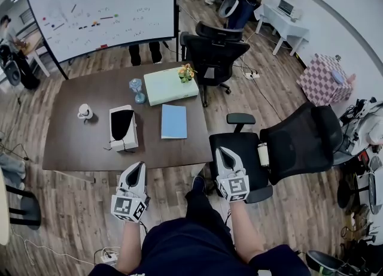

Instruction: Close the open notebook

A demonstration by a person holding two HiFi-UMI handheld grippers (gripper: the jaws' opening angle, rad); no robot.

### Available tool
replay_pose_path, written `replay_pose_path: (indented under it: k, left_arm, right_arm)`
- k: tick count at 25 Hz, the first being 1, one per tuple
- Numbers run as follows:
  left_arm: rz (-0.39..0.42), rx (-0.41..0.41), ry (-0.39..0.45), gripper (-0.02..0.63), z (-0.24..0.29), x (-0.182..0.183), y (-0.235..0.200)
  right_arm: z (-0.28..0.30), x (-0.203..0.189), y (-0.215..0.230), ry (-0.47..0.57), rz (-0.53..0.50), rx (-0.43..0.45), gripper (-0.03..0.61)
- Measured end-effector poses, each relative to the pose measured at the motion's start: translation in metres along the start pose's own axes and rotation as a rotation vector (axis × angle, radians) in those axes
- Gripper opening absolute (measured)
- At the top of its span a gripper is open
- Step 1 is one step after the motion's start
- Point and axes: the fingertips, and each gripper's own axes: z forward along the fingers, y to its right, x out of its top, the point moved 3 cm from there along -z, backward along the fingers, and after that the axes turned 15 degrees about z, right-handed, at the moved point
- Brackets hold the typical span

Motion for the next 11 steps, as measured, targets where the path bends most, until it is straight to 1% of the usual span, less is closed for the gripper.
replay_pose_path:
  k: [11]
  left_arm:
    - [0.001,0.020,0.010,-0.005,0.0046,-0.0033,0.0004]
  right_arm:
    - [0.0017,0.0043,-0.0038,-0.006,-0.028,0.034,0.006]
